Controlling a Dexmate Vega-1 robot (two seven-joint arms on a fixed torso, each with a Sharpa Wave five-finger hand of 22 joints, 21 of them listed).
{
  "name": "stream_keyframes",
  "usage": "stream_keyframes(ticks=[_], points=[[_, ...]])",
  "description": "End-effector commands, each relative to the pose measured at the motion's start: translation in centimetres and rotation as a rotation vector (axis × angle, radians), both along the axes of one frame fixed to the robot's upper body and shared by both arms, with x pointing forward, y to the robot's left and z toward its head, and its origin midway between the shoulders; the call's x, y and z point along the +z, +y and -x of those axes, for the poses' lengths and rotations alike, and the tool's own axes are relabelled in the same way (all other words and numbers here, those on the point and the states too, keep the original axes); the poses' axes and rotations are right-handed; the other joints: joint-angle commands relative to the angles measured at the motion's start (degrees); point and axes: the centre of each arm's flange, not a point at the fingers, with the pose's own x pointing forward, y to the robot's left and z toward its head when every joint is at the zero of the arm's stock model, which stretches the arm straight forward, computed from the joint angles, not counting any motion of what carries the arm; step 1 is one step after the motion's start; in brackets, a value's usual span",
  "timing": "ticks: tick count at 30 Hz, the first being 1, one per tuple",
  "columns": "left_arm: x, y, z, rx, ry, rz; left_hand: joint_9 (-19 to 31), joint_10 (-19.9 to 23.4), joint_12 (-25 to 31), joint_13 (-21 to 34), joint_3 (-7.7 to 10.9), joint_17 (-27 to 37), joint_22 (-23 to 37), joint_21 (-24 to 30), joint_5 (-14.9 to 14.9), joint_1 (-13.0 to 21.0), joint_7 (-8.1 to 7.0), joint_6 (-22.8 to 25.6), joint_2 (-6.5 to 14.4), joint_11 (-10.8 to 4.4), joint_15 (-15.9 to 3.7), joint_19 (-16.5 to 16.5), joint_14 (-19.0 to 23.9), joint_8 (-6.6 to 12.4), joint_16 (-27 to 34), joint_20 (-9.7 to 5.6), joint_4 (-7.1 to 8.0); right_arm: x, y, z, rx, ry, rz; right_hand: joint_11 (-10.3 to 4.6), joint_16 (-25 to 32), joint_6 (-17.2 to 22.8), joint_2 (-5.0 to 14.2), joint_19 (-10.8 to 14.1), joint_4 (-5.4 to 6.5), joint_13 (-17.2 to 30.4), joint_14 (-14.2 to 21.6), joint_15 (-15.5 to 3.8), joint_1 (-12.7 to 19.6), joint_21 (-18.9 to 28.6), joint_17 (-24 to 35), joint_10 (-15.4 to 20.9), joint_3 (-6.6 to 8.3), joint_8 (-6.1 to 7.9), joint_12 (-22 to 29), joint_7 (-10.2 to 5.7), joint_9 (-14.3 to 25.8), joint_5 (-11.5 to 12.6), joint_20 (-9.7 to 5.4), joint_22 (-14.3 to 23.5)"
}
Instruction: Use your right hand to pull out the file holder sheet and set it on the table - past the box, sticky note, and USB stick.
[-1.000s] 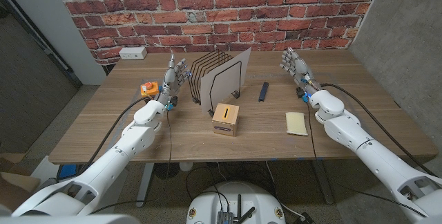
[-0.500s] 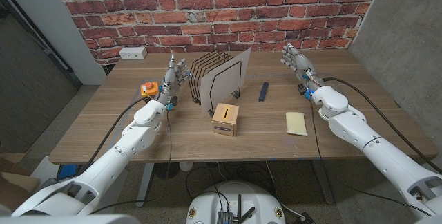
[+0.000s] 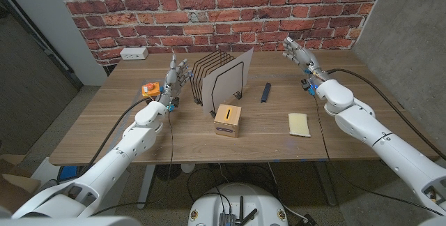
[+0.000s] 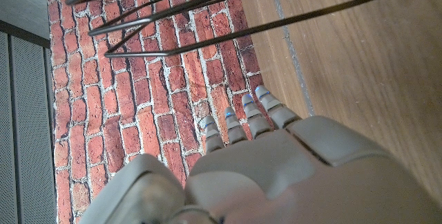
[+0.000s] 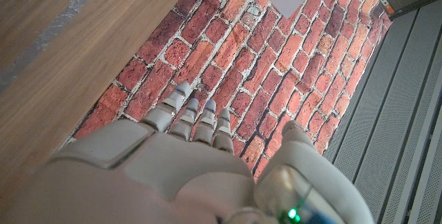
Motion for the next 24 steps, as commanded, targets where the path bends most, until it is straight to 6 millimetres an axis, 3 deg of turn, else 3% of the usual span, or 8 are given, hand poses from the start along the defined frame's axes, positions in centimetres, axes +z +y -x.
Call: stream_keyframes(ticks=[1, 24], points=[[0.0, 0.0, 0.0, 0.000, 0.001, 0.000, 0.1, 0.0, 0.4, 0.3, 0.03, 0.1, 0.3, 0.4, 0.4, -0.1, -0.49, 0.1, 0.6, -0.44, -0.18, 0.3, 0.3, 0.44, 0.4, 0.12, 0.32, 2.3, 0.5, 2.7, -0.077, -0.065, 0.109, -0.19, 0.3, 0.1, 0.16, 0.0, -0.57, 0.1, 0.0, -0.56, 1.1, 0.0, -0.2, 0.0, 0.30, 0.32, 0.3, -0.33, 0.1, 0.2, -0.36, 0.3], [0.0, 0.0, 0.0, 0.000, 0.001, 0.000, 0.1, 0.1, 0.4, 0.3, 0.03, 0.1, 0.3, 0.4, 0.4, -0.1, -0.50, 0.1, 0.6, -0.44, -0.24, 0.3, 0.4, 0.44, 0.4, 0.14, 0.32, 5.7, 1.3, 5.0, -0.160, -0.112, 0.358, -0.29, 0.5, 0.7, 0.49, 0.2, -1.74, -0.2, 0.2, -0.68, 2.2, 0.0, -1.0, 0.4, 0.89, 0.52, 0.5, -0.38, 0.1, 0.1, -0.48, 0.3]])
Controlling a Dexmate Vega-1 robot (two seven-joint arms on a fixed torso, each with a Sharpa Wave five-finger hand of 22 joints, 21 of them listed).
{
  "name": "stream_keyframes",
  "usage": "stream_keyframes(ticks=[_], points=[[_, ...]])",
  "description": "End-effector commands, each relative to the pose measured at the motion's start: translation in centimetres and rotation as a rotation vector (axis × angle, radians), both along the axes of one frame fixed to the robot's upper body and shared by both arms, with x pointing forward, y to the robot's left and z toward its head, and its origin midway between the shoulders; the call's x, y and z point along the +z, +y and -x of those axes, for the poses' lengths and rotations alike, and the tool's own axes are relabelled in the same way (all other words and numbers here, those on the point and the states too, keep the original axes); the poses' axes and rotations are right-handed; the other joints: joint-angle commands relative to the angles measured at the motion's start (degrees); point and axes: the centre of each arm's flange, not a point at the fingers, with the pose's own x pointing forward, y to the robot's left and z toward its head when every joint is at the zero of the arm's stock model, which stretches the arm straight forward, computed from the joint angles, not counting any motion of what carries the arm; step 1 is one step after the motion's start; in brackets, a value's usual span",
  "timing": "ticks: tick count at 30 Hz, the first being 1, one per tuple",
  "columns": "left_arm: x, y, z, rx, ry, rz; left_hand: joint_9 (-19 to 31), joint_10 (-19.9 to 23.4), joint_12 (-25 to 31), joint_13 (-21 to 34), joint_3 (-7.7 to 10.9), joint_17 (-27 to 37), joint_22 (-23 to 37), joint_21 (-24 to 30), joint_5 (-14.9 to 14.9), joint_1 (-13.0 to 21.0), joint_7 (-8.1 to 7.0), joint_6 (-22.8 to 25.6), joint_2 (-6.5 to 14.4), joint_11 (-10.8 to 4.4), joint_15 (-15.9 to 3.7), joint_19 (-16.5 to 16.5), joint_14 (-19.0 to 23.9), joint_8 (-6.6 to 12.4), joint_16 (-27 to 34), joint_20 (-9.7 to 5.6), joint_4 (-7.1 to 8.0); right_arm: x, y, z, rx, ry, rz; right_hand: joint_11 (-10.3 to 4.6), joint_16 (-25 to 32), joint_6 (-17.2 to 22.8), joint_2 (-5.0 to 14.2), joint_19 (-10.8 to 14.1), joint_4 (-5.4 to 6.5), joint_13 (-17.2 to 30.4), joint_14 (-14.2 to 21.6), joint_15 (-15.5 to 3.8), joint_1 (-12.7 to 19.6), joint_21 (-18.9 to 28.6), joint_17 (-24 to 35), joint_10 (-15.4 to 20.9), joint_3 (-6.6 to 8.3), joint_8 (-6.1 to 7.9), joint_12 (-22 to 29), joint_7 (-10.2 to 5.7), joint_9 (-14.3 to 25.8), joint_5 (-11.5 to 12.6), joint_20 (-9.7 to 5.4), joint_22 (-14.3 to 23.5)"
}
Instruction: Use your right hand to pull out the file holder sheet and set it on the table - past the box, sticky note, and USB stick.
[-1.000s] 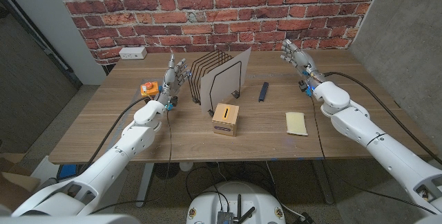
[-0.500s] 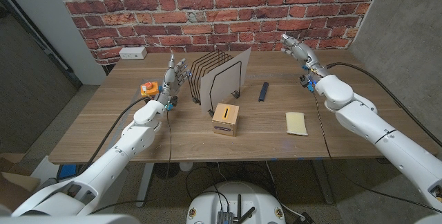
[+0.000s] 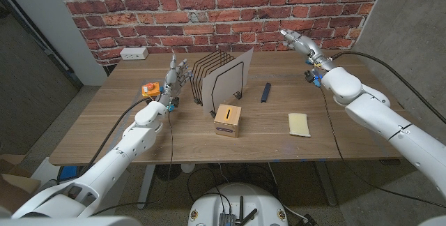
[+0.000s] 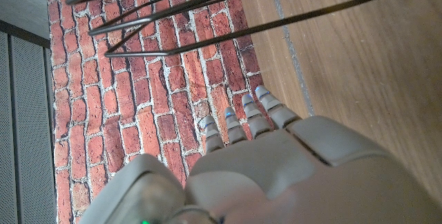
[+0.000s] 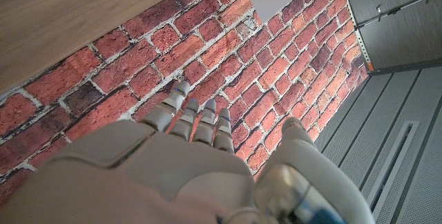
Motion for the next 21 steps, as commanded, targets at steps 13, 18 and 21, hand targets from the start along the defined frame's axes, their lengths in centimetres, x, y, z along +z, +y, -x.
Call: stream_keyframes(ticks=[13, 18, 21], points=[[0.0, 0.0, 0.0, 0.000, 0.000, 0.000, 0.1, 0.0, 0.4, 0.3, 0.03, 0.1, 0.3, 0.4, 0.4, -0.1, -0.48, 0.0, 0.6, -0.26, -0.27, 0.4, 0.4, 0.43, 0.4, 0.13, 0.32, 3.8, 1.6, 1.4, -0.076, -0.051, 0.283, -0.41, 0.9, 1.4, 0.29, 1.0, -1.37, 0.0, 0.9, -0.81, 1.4, 0.2, -0.5, 0.9, 0.42, 0.56, 0.6, 0.02, 0.1, -0.1, -0.66, 0.3], [0.0, 0.0, 0.0, 0.000, 0.000, 0.000, 0.1, 0.0, 0.4, 0.3, 0.03, 0.1, 0.3, 0.4, 0.4, -0.1, -0.59, 0.0, 0.6, -0.47, -0.26, 0.3, 0.4, 0.42, 0.4, 0.14, 0.32, 4.9, 2.3, 2.0, -0.077, -0.062, 0.360, -0.42, 0.9, 1.6, 0.26, 1.2, -1.85, 0.0, 1.0, -0.84, 1.7, 0.2, -0.8, 1.0, 0.58, 0.55, 0.6, 0.03, 0.1, -0.2, -0.70, 0.3], [0.0, 0.0, 0.0, 0.000, 0.000, 0.000, 0.1, 0.0, 0.3, 0.3, 0.03, 0.1, 0.3, 0.4, 0.4, -0.1, -0.54, 0.0, 0.6, -0.42, -0.28, 0.3, 0.3, 0.42, 0.3, 0.10, 0.32, 5.5, 2.8, 2.4, -0.092, -0.068, 0.415, -0.41, 0.9, 1.6, 0.23, 1.2, -2.02, -0.1, 1.0, -0.86, 1.9, 0.2, -0.9, 1.0, 0.63, 0.54, 0.6, 0.01, 0.1, -0.3, -0.67, 0.3]])
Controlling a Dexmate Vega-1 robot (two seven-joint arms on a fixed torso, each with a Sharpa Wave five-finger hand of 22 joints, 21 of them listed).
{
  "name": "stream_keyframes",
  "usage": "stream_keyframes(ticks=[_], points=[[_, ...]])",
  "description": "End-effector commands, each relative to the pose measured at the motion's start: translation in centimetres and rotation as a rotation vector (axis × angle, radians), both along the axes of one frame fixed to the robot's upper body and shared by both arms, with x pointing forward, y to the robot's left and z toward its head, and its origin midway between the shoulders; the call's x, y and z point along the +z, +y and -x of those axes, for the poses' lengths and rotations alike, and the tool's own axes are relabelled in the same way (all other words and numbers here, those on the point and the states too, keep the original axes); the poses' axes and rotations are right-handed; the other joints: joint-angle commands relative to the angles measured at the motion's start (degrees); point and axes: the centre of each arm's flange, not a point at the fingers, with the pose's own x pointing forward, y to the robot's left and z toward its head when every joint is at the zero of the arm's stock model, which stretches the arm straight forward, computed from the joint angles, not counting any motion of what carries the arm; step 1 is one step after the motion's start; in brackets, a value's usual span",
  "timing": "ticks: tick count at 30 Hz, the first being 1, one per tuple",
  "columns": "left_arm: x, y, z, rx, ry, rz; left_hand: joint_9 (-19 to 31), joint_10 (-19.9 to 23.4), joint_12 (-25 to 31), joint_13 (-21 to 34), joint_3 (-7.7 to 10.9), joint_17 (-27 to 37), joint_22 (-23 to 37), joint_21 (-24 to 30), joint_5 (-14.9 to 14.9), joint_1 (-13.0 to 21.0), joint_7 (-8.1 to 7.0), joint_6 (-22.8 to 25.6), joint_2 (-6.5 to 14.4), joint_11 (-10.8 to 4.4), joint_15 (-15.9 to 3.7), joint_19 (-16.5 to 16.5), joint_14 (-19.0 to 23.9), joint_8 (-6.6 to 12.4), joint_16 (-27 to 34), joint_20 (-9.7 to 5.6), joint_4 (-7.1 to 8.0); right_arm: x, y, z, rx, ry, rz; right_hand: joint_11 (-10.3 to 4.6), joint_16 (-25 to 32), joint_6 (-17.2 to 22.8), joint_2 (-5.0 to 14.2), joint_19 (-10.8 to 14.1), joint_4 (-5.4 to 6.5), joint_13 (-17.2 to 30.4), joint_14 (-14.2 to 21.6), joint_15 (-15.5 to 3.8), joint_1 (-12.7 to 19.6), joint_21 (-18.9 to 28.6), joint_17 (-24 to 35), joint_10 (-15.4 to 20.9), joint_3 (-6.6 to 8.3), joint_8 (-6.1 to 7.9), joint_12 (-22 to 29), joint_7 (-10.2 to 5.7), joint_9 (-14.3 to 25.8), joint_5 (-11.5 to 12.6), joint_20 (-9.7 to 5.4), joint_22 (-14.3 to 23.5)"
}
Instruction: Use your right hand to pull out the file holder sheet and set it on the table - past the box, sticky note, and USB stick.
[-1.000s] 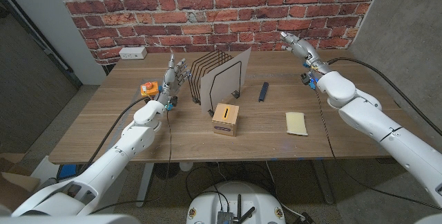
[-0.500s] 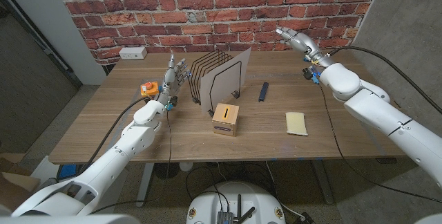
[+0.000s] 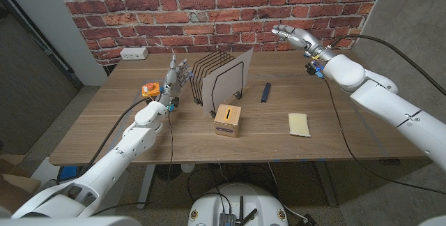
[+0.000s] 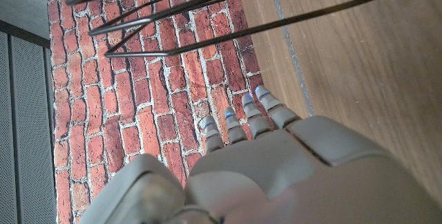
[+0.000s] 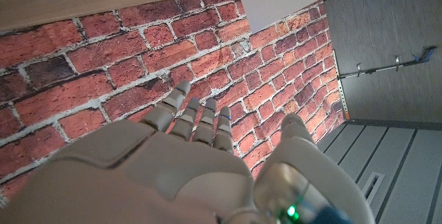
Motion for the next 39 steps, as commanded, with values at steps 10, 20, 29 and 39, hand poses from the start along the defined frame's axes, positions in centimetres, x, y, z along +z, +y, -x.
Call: stream_keyframes(ticks=[10, 20, 29, 39], points=[[0.0, 0.0, 0.0, 0.000, 0.000, 0.000, 0.1, 0.0, 0.4, 0.3, 0.03, 0.1, 0.3, 0.4, 0.4, -0.1, -0.56, 0.0, 0.6, -0.32, -0.22, 0.3, 0.4, 0.41, 0.4, 0.14, 0.32, 3.5, 3.1, 1.4, -0.030, -0.016, 0.340, 0.11, 0.3, 0.8, -0.07, 0.7, -1.24, -0.1, 0.5, -0.80, 1.3, 0.1, -0.5, 0.5, 0.30, 0.37, 0.1, 0.15, 0.2, -0.4, -0.52, 0.3], [0.0, 0.0, 0.0, 0.000, 0.000, 0.000, 0.1, 0.0, 0.3, 0.3, 0.03, 0.1, 0.3, 0.4, 0.4, -0.1, -0.51, 0.0, 0.6, -0.53, -0.23, 0.4, 0.3, 0.44, 0.4, 0.14, 0.32, 3.7, 4.4, 1.4, -0.025, -0.011, 0.465, -0.01, 0.3, 1.1, -0.02, 0.7, -1.88, -0.1, 0.6, -0.79, 1.9, 0.0, -0.8, 0.5, 0.59, 0.40, 0.1, 0.03, 0.2, -0.5, -0.54, 0.3], [0.0, 0.0, 0.0, 0.000, 0.000, 0.000, 0.1, 0.1, 0.4, 0.3, 0.02, 0.1, 0.3, 0.4, 0.4, -0.1, -0.54, 0.0, 0.6, -0.44, -0.21, 0.4, 0.4, 0.43, 0.4, 0.11, 0.32, 4.6, 5.6, 2.1, -0.056, -0.035, 0.591, -0.24, 0.2, 0.7, 0.00, 0.5, -2.86, -0.1, 0.5, -0.86, 3.0, -0.1, -1.3, 0.3, 1.09, 0.16, 0.0, -0.07, 0.2, -0.6, -0.58, 0.3], [0.0, 0.0, 0.0, 0.000, 0.000, 0.000, 0.1, 0.1, 0.4, 0.3, 0.02, 0.1, 0.3, 0.4, 0.4, -0.2, -0.51, 0.0, 0.6, -0.44, -0.25, 0.4, 0.4, 0.42, 0.4, 0.11, 0.32, 5.3, 7.4, 2.8, -0.073, -0.055, 0.709, -0.64, 0.1, -0.5, -0.27, 0.2, -4.89, -0.1, 0.4, -0.92, 5.3, -0.3, -2.3, -0.2, 2.09, -0.10, -0.1, 0.04, 0.2, -0.4, -0.62, 0.2]])
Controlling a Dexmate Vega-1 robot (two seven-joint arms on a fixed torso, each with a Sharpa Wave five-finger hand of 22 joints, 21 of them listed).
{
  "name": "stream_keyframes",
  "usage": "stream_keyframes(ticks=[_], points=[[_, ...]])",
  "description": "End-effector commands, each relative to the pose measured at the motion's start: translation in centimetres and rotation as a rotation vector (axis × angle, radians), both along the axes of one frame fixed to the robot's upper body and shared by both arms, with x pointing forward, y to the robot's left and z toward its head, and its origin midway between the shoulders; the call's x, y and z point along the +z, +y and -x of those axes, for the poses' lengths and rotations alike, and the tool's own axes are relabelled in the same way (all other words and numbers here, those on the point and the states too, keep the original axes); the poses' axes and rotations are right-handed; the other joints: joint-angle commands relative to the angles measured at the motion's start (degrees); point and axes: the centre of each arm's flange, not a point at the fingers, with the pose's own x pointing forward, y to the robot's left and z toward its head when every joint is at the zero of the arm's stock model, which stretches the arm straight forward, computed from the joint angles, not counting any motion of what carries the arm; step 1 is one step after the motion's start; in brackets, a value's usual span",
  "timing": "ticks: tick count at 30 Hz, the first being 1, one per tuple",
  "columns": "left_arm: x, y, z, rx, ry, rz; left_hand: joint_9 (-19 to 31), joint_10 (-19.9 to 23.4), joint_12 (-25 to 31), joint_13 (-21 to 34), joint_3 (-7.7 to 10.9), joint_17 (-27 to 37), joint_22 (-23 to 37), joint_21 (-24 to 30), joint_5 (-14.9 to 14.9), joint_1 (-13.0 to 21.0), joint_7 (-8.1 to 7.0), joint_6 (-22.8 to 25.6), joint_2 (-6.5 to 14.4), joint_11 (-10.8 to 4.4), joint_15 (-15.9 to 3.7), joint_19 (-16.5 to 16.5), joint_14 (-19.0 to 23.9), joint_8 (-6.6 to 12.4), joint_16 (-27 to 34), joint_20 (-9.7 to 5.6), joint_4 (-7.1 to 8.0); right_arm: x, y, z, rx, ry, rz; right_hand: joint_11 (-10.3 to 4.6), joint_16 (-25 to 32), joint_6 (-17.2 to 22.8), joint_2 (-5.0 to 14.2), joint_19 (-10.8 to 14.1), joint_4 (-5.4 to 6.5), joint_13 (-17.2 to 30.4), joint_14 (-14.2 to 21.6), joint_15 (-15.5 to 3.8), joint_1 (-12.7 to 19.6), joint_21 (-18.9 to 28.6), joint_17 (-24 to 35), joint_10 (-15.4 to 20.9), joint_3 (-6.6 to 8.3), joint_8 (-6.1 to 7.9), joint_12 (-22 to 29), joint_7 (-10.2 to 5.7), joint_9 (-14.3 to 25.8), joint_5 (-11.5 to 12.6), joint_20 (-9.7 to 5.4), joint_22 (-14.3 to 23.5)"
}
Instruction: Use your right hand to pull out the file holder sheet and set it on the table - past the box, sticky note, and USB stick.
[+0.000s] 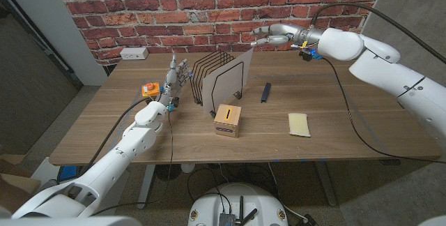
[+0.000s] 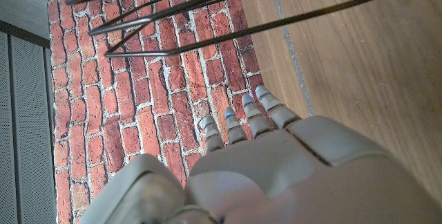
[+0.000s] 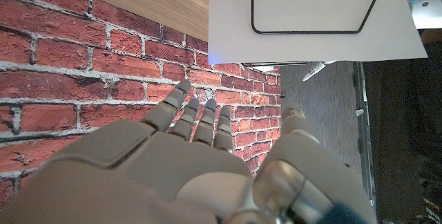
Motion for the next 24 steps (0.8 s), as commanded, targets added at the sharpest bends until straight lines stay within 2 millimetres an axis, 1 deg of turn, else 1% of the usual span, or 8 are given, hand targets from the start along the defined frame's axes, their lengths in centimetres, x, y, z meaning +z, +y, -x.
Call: stream_keyframes(ticks=[1, 10, 11, 14, 16, 19, 24], points=[[0.0, 0.0, 0.0, 0.000, 0.000, 0.000, 0.1, 0.0, 0.4, 0.3, 0.02, 0.1, 0.3, 0.4, 0.4, -0.1, -0.46, 0.0, 0.6, -0.42, -0.26, 0.3, 0.4, 0.43, 0.4, 0.11, 0.32, 0.9, 1.9, 0.7, -0.019, -0.024, 0.143, -0.27, 0.1, -0.2, 0.00, -0.1, -0.92, 0.2, 0.4, -0.92, 1.4, -0.3, -0.2, 0.0, 0.36, -0.09, -0.1, -0.04, 0.1, 0.1, -0.91, 0.2], [0.0, 0.0, 0.0, 0.000, 0.000, 0.000, 0.1, 0.0, 0.4, 0.3, 0.01, 0.1, 0.3, 0.4, 0.4, -0.2, -0.44, 0.1, 0.6, -0.51, -0.20, 0.3, 0.3, 0.44, 0.4, 0.12, 0.32, 1.4, 3.0, 0.9, -0.024, -0.044, 0.225, -0.50, 0.1, -0.2, -0.11, -0.3, -1.76, 0.2, 0.5, -0.90, 2.6, -0.3, -0.7, 0.0, 0.88, 0.07, -0.1, 0.05, 0.1, 0.2, -0.82, 0.2], [0.0, 0.0, 0.0, 0.000, 0.000, 0.000, 0.1, 0.0, 0.4, 0.3, 0.01, 0.1, 0.3, 0.4, 0.4, -0.2, -0.47, 0.0, 0.6, -0.43, -0.22, 0.3, 0.4, 0.43, 0.4, 0.12, 0.32, 1.5, 3.1, 1.0, -0.031, -0.044, 0.237, -0.60, 0.2, -0.2, -0.17, -0.3, -1.99, 0.2, 0.7, -0.98, 3.0, -0.3, -0.8, 0.1, 1.03, 0.10, -0.1, 0.05, 0.1, 0.3, -0.83, 0.2], [0.0, 0.0, 0.0, 0.000, 0.000, 0.000, 0.1, 0.0, 0.3, 0.3, 0.01, 0.1, 0.3, 0.4, 0.4, -0.2, -0.45, 0.0, 0.6, -0.42, -0.24, 0.4, 0.4, 0.43, 0.4, 0.13, 0.32, 1.8, 3.5, 1.2, -0.031, -0.030, 0.264, -0.82, 0.3, -0.6, -0.48, 0.4, -2.66, 0.2, 1.3, -1.04, 4.3, -0.1, -1.2, 0.2, 1.53, 0.09, 0.0, 0.00, 0.2, 0.4, -0.71, 0.2], [0.0, 0.0, 0.0, 0.000, 0.000, 0.000, 0.1, 0.0, 0.3, 0.3, 0.01, 0.1, 0.3, 0.4, 0.4, -0.2, -0.47, 0.0, 0.6, -0.45, -0.23, 0.4, 0.4, 0.43, 0.4, 0.14, 0.32, 2.0, 3.7, 1.3, -0.036, -0.030, 0.284, -1.07, 0.4, -1.5, -0.93, 1.0, -3.10, 0.2, 1.6, -0.97, 5.7, 0.1, -1.7, 0.2, 1.97, -0.06, 0.0, -0.11, 0.2, 0.6, -0.59, 0.2], [0.0, 0.0, 0.0, 0.000, 0.000, 0.000, 0.1, 0.0, 0.3, 0.3, 0.02, 0.1, 0.3, 0.4, 0.4, -0.2, -0.47, 0.0, 0.6, -0.47, -0.20, 0.4, 0.4, 0.42, 0.4, 0.14, 0.32, 2.2, 4.2, 1.4, -0.036, -0.041, 0.320, -0.90, 0.6, -1.9, -1.51, 1.6, -3.39, 0.3, 2.4, -0.98, 7.3, 0.2, -2.1, 0.5, 2.47, 0.08, 0.2, 0.18, 0.2, 0.8, -0.23, 0.2], [0.0, 0.0, 0.0, 0.000, 0.000, 0.000, 0.1, 0.0, 0.4, 0.3, 0.01, 0.1, 0.3, 0.4, 0.4, -0.2, -0.55, 0.0, 0.6, -0.43, -0.21, 0.4, 0.4, 0.43, 0.4, 0.12, 0.32, 2.6, 5.1, 1.3, -0.049, -0.053, 0.400, -1.40, 1.0, -1.0, -2.68, 2.5, -3.58, 0.4, 4.0, -1.26, 10.7, 0.2, -2.9, 2.0, 3.45, 0.81, 0.6, 0.53, 0.3, 1.2, 0.19, 0.2]])
